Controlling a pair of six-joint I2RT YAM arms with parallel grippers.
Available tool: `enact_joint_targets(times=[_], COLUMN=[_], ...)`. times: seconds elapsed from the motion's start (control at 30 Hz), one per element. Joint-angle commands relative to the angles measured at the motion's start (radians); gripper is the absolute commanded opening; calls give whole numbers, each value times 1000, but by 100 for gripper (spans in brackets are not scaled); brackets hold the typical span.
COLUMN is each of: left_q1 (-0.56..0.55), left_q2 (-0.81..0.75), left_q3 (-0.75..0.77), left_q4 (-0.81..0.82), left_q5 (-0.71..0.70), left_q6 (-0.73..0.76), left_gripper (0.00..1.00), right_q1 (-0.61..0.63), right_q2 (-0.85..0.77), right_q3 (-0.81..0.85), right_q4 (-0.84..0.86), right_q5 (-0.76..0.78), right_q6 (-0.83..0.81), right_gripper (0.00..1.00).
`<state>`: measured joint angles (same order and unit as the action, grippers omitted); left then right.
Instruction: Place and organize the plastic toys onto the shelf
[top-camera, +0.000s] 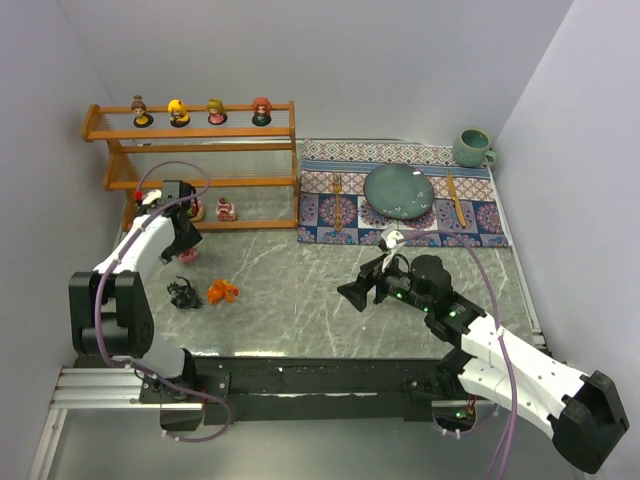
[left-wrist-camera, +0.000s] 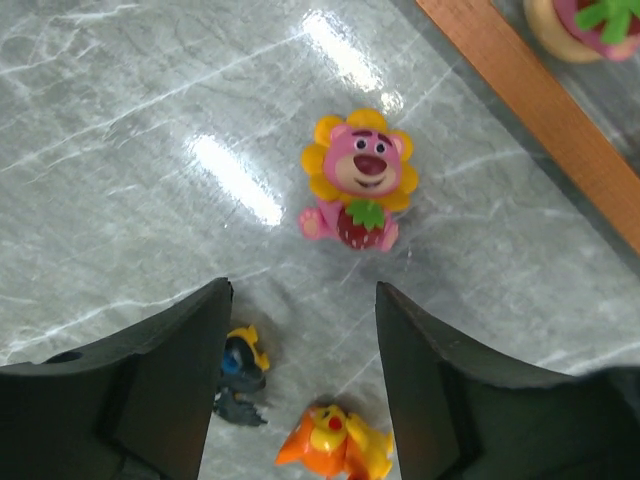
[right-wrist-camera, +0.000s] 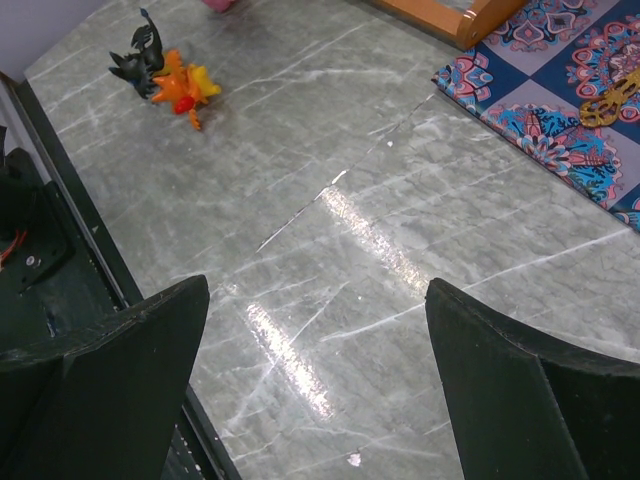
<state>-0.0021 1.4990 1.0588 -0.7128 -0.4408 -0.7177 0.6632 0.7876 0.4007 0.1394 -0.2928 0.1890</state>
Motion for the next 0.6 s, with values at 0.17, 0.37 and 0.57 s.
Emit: enact_joint_targets(times=[0.17, 0.37, 0.57], left_q1=[37, 42, 59], left_q2=[36, 75, 122], left_q3=[-14, -19, -19], left_q4=[171, 219, 217], left_q5=[43, 59, 47], left_q6=[26, 43, 27], left_gripper=[62, 61, 59], right_q1=[-2, -4, -4], right_q2=[7, 13, 15], right_q3=[-2, 1, 3], right_q4=[54, 46, 42], right_q5=[6, 6, 9], right_q6=[-8, -8, -10], right_gripper=[96, 96, 96])
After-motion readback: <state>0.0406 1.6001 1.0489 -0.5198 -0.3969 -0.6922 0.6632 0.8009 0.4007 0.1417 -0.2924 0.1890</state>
